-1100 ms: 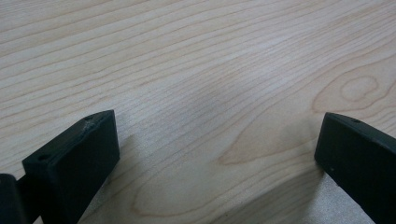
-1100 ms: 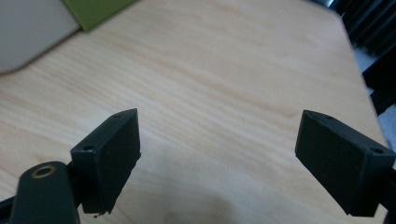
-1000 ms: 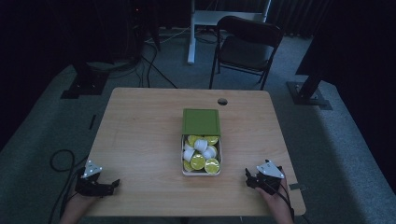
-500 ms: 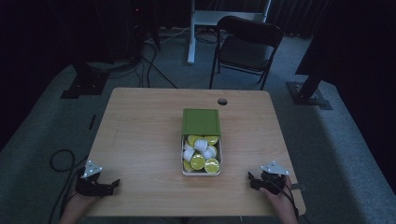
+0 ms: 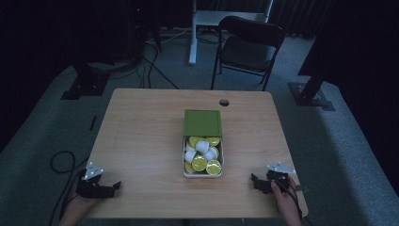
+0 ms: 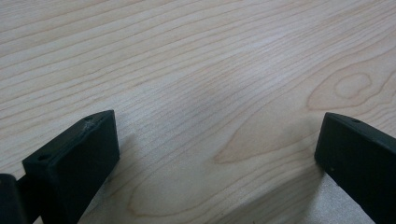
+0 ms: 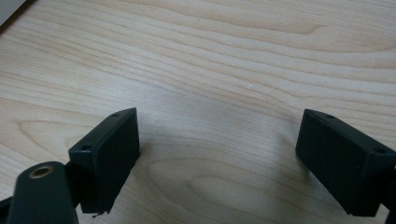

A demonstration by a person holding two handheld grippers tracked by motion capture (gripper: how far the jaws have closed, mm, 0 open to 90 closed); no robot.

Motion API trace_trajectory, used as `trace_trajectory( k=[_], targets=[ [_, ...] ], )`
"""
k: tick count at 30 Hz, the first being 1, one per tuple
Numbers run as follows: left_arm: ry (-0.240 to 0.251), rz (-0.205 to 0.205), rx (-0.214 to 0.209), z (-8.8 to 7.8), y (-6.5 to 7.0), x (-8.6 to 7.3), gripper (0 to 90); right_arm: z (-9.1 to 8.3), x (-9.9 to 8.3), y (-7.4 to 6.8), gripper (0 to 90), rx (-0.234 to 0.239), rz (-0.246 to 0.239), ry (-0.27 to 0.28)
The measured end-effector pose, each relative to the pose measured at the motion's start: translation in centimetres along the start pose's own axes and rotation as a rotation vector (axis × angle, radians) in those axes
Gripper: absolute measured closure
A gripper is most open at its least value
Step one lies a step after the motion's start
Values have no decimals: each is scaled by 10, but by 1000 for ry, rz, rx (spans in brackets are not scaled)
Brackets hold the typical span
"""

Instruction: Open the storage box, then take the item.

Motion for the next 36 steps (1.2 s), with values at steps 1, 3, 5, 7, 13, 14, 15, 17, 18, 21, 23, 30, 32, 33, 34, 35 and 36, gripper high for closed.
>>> trace_trajectory(
  k=[1, 3, 5, 7, 13, 14, 15, 17, 18, 21, 23, 30, 32, 33, 34, 35, 36],
  targets=[
    [3, 5, -7, 0, 1, 0, 0, 0, 0, 0, 130, 0, 0, 0],
    [4, 13, -12, 0, 2, 0, 0, 0, 0, 0, 130, 0, 0, 0],
    [4, 13, -12, 0, 2, 0, 0, 0, 0, 0, 130, 0, 0, 0],
    [3, 14, -13, -1, 2, 0, 1, 0, 0, 0, 130, 0, -1, 0],
    [-14, 10, -11, -1, 1, 1, 10, 0, 0, 0, 130, 0, 0, -1],
    [-14, 10, -12, -1, 1, 2, 10, 0, 0, 0, 130, 0, -1, -1],
    [-16, 7, -14, -1, 1, 2, 11, 0, 0, 0, 129, 0, -1, -1],
    [-15, 1, -22, -1, 1, 3, 14, 0, 0, 0, 130, 0, 0, -1],
    [-16, 0, -27, -1, 2, 3, 14, 0, 0, 0, 130, 0, 0, -1],
    [-11, -1, -45, -1, 3, 6, 15, 0, 0, 0, 129, 0, 0, -1],
    [-2, 3, -55, -2, 5, 10, 38, 0, 0, 0, 129, 0, 0, -1],
    [25, 20, -74, -5, 10, 24, 38, 0, 0, 0, 129, -1, 0, -2],
    [31, 31, -87, -7, 12, 29, 38, 0, 0, 0, 129, 0, 1, -2],
    [33, 39, -87, -7, 13, 31, 38, 0, 0, 0, 128, 0, 2, -2],
    [38, 45, -92, -8, 15, 34, 37, 0, 0, 0, 128, 1, 1, -2],
    [43, 45, -97, -9, 15, 36, 38, 0, 0, 0, 128, 0, 0, -2],
    [46, 49, -99, -10, 16, 39, 38, 0, 0, 0, 128, 0, -1, -2]
  ],
)
Point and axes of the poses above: each handheld gripper's, and its own axes: z roughly forward along the jaws, x roughly out of its top, y roughly to its right, the point moved 5 cm from there along z, roughly forward along the jaws, and after that the axes turned 12 degrees about z, right-handed, at the moved point
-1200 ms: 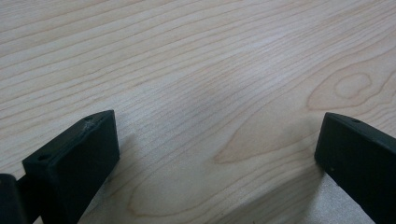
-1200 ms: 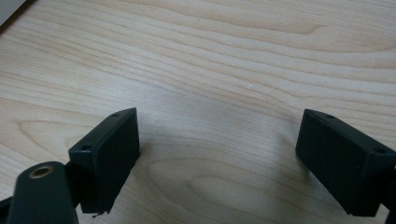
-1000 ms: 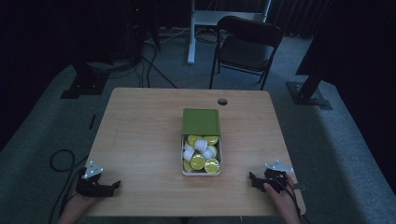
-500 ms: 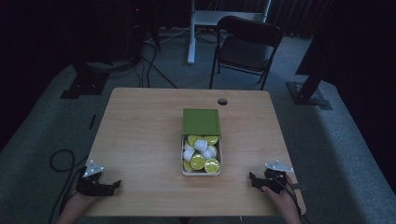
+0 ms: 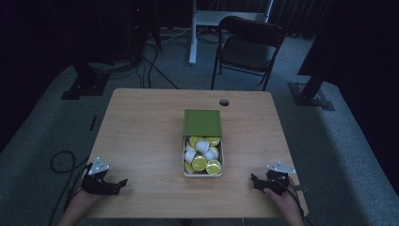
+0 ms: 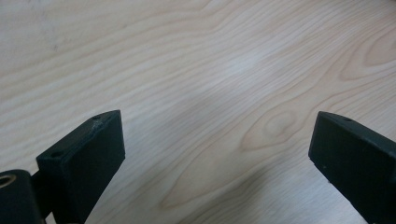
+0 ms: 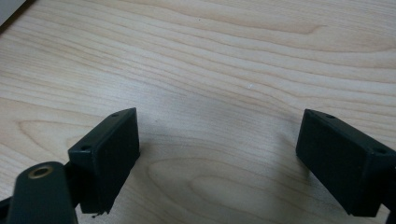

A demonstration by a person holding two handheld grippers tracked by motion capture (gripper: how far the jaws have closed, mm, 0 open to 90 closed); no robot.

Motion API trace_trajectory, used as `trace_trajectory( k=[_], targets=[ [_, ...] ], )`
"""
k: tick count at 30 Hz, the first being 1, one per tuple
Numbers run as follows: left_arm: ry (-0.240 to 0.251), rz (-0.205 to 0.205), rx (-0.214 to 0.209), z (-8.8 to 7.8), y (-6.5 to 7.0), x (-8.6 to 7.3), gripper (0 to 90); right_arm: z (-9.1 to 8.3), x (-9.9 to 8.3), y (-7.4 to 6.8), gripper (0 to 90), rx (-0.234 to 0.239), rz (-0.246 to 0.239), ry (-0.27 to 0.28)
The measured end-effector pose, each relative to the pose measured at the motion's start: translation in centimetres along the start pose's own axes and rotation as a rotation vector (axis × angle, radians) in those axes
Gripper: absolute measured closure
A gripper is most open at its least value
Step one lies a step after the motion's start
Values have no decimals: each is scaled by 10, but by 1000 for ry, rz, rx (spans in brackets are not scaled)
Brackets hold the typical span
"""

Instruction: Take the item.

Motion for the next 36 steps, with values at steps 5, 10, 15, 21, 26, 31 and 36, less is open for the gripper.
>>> trace_trajectory(
  k=[5, 10, 15, 21, 26, 31, 36],
  targets=[
    [11, 26, -12, 1, 6, 14, 38, 0, 0, 0, 128, 0, 1, 0],
    [15, 53, -39, 3, 16, 28, 38, 0, 0, 0, 128, 0, 0, 0],
    [23, 76, -56, 2, 25, 43, 38, 0, 0, 0, 128, 0, 0, -1],
    [44, 97, -87, -3, 37, 67, 38, 0, 0, 0, 125, 1, -1, -1],
    [58, 131, -108, -4, 47, 83, 38, 0, 0, 0, 125, 5, -4, -1],
    [91, 153, -135, -4, 54, 96, 38, 0, 0, 0, 125, 5, -4, -1],
    [112, 178, -151, -6, 61, 109, 38, 0, 0, 0, 125, 5, -5, -1]
  ],
)
Point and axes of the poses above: each handheld gripper's, and its own axes: z roughly forward along the jaws, x roughly out of its top, y roughly to its right, the point moved 5 cm from there along z, roughly forward along the jaws, and after that the axes turned 12 degrees about z, right-handed, at the moved point
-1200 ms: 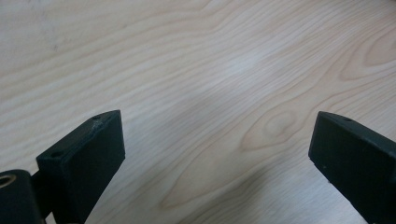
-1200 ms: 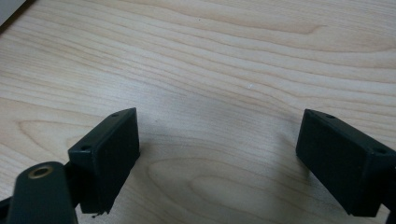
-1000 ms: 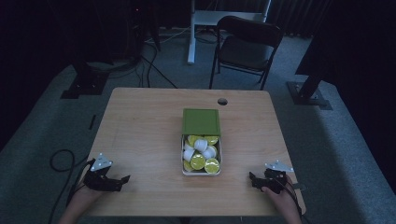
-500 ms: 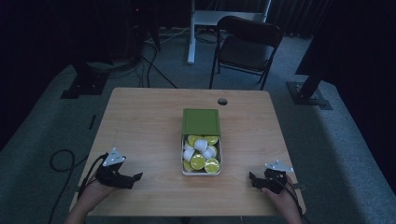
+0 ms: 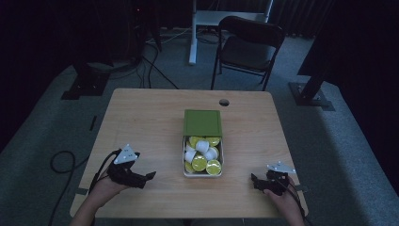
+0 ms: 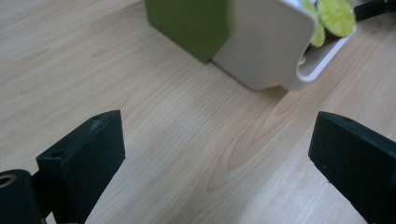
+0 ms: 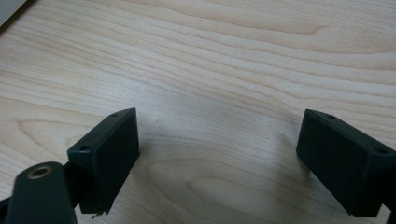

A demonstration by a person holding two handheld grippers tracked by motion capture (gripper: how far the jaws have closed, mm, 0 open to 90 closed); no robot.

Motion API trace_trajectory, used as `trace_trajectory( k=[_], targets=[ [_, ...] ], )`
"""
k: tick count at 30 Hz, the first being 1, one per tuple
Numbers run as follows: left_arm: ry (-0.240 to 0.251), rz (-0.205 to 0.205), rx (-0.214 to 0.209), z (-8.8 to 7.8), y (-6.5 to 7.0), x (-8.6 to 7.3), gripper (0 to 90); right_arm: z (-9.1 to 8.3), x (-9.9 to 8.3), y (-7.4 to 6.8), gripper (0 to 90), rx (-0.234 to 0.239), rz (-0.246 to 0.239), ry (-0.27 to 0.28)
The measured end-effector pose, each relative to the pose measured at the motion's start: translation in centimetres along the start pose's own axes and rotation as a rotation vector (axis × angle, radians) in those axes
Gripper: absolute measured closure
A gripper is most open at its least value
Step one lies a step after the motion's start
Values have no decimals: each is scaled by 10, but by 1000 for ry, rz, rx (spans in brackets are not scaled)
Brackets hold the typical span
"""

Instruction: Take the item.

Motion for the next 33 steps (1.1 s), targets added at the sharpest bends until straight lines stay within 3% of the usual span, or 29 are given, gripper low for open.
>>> trace_trajectory(
  k=[16, 33],
  targets=[
    [31, 80, -41, 16, 16, 51, 38, 0, 0, 0, 125, 0, 1, 0],
    [41, 144, -84, 36, 32, 86, 38, 0, 0, 0, 125, 0, -1, 1]
  ],
)
Point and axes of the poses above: each handheld gripper's, and its own axes: z roughly forward along the jaws, x roughly out of its top, y roughly to its right, the point moved 5 cm from there along z, roughly forward along the jaws, and after that the axes turned 12 degrees about z, right-handed, at the moved point
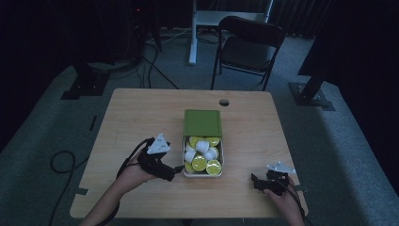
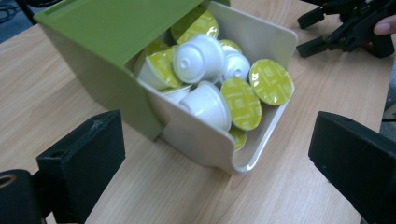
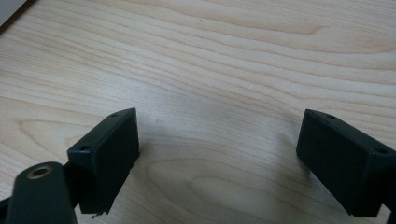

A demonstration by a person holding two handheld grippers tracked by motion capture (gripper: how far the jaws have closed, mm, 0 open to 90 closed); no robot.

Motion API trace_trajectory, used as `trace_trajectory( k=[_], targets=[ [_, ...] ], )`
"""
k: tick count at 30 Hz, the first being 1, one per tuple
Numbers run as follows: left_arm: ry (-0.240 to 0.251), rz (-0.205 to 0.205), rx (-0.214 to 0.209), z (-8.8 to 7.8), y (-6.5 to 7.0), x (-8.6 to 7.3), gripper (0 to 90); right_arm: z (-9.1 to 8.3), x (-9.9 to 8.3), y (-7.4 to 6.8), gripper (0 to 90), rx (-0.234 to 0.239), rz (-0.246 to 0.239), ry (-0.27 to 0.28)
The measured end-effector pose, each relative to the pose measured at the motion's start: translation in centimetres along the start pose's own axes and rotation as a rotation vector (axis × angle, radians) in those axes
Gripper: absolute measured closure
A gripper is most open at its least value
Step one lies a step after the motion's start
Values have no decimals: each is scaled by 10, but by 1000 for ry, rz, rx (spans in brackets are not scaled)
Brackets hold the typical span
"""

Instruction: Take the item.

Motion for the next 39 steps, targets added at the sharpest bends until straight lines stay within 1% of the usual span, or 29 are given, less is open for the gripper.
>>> trace_trajectory(
  k=[5, 12, 13, 14, 16, 17, 20, 21, 25, 27, 30, 31, 33, 37, 38, 39],
  targets=[
    [5, 11, -11, 8, 3, 8, 49, 0, 0, 0, 125, 0, 1, 1],
    [-1, 31, -19, 19, 7, 16, 67, 0, 0, 0, 125, 0, 0, 0],
    [-3, 35, -13, 20, 8, 16, 96, 0, 0, 0, 125, 0, 1, 0],
    [-5, 36, -14, 22, 8, 17, 145, 0, 0, 0, 125, 0, 1, 1],
    [-13, 44, -13, 26, 9, 18, 161, 0, 0, 0, 125, 0, 1, 1],
    [-17, 46, -11, 28, 9, 18, 202, 0, 0, 0, 125, 0, 1, 1],
    [-27, 51, -15, 33, 9, 18, 267, 0, 0, 0, 125, 0, 1, 1],
    [-24, 47, -15, 34, 10, 18, 322, 0, 0, 0, 125, 0, 0, 0],
    [-40, 50, -6, 40, 9, 18, 445, 0, 0, 0, 125, 0, 0, 1],
    [-51, 51, -4, 43, 10, 18, 484, 0, 0, 0, 125, 0, 0, 1],
    [-73, 47, 19, 47, 8, 17, 512, 0, 0, 0, 125, 0, 0, 1],
    [-81, 47, 32, 49, 8, 17, 511, 0, 0, 0, 125, 0, 0, 1],
    [-90, 48, 42, 50, 8, 17, 520, 0, 0, 0, 125, 0, 1, 1],
    [-107, 56, 48, 54, 8, 17, 562, 0, 0, 0, 125, 0, 0, 1],
    [-106, 53, 47, 55, 8, 17, 592, 0, 0, 0, 125, 0, 0, 1],
    [-111, 55, 48, 56, 8, 17, 592, 0, 0, 0, 125, 0, 0, 1]
  ],
)
Point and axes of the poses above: each handheld gripper's, and its own axes: z roughly forward along the jaws, x roughly out of its top, y roughly to its right, the point moved 5 cm from there along z, roughly forward along the jaws, and after that the axes turned 12 degrees about z, right-handed, at the moved point
